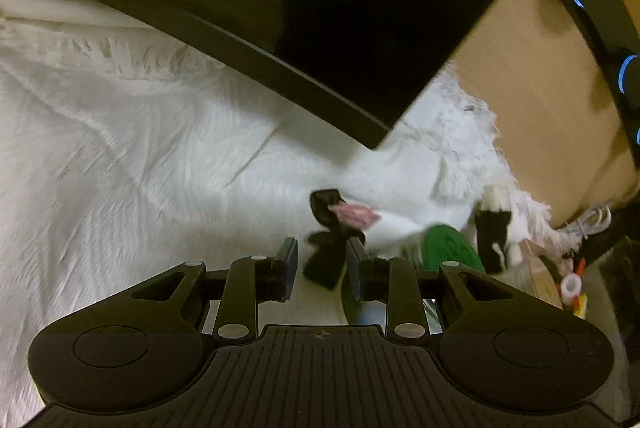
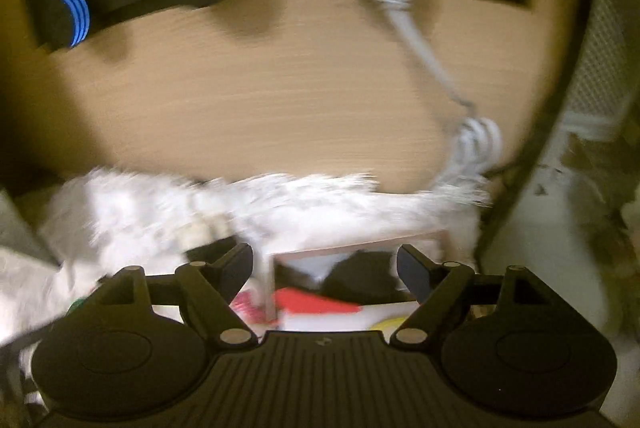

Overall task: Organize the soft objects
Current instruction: 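Grasp the small black plush with pink ears with the left gripper, then grasp the white-and-black plush with the right gripper while the left holds the black plush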

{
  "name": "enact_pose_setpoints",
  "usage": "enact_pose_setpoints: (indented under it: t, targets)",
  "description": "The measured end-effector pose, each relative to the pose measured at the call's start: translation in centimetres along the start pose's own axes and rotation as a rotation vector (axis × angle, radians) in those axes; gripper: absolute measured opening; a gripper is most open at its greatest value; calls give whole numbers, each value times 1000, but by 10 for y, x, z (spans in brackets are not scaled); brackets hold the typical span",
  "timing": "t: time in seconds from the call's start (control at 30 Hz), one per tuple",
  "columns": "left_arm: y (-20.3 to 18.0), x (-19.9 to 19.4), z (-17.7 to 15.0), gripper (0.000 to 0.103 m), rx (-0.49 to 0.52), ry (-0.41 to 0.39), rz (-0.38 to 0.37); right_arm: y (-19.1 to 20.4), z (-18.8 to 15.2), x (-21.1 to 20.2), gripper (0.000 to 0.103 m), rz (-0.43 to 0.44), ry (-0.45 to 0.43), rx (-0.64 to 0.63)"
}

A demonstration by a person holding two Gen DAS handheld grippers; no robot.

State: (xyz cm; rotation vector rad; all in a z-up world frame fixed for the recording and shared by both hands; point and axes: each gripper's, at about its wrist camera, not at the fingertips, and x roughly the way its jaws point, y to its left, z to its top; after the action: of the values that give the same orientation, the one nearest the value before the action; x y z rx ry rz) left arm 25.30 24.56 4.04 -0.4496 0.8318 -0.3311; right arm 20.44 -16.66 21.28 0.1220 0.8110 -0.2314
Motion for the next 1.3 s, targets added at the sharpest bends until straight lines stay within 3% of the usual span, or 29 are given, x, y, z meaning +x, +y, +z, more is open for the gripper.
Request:
enact_pose_setpoints:
  t: [0.17,0.37,0.53,0.7,0.77,0.8,0.87,0.93,1.0,1.1,1.3]
  targets:
    - [3,27,9,29,-7,31,22,41,-22,-9,80,54,-17,-86]
    - [-2,36,6,23,65,37,26,80,-29,12,80,213,96,-129]
    - [5,21,-1,18,113,48,40,141,-28,40,79,356,166,-199]
    - [19,-5,-6,17,172,44,142,202,-35,83,68,384,241,-301]
    - [27,-13,-6,14,162,45,115,213,-37,94,68,384,253,-327]
    - [30,-18,-6,15,154,36,67,217,-38,97,68,384,257,-331]
    - [27,-25,-5,16,170,7,-17,219,-39,97,68,371,243,-339]
    - [14,-23,-3,16,249,-8,-28,217,-39,88,68,355,197,-364]
    - [2,-12,0,17,309,7,-22,206,-37,76,68,360,152,-378]
    - [-4,7,6,17,309,30,4,179,-35,52,68,358,83,-356]
    - [-14,34,15,27,349,27,92,127,-67,5,72,216,-45,-427]
